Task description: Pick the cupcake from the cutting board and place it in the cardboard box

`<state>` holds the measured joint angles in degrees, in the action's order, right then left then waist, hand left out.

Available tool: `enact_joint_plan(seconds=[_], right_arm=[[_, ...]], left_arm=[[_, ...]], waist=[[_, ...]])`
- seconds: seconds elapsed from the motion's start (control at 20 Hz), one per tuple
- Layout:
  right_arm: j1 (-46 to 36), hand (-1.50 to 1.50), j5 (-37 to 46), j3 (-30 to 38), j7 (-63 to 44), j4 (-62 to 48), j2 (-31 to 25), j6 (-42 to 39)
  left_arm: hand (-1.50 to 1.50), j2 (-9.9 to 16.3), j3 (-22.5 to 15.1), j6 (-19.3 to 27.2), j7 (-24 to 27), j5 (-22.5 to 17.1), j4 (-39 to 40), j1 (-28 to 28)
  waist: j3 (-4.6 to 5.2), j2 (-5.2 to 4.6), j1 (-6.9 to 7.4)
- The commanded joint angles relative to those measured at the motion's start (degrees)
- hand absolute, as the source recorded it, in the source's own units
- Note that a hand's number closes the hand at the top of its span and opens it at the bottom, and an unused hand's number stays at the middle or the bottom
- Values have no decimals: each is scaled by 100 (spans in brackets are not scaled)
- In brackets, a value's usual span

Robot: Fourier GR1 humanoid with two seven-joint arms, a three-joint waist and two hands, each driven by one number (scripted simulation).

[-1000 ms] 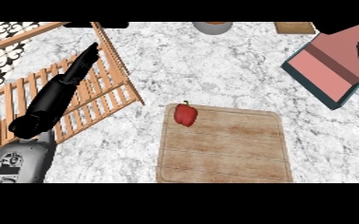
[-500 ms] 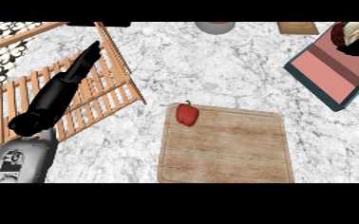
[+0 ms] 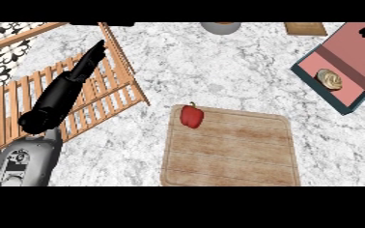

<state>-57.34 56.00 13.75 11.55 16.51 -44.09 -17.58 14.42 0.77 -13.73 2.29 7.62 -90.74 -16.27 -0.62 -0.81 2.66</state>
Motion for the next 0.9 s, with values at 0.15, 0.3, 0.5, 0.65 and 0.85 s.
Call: enact_joint_plan(seconds=[0.15, 0.3, 0.5, 0.65, 0.85], right_arm=[[-188, -150, -957, 944, 1107, -48, -13, 299], [-366, -150, -2152, 2173, 1088, -282, 47, 270], [-521, -150, -3045, 3138, 619, -630, -200, 217], [-261, -150, -3267, 3419, 456, -785, -285, 623], [197, -150, -3578, 3730, 789, -746, -688, 435]], left_arm=[[0, -172, -113, 39, -53, 46, 40, 238], [0, -18, 66, 14, -20, 19, 82, 157], [0, -42, 84, -2, 72, 8, 156, 224], [0, -169, -60, -3, -56, 23, 63, 130], [0, -22, 116, -145, -169, -125, 16, -59]], waist=[[37, -4, -45], [16, 4, -135], [35, -39, -116], [29, -94, 0], [22, -84, -20]])
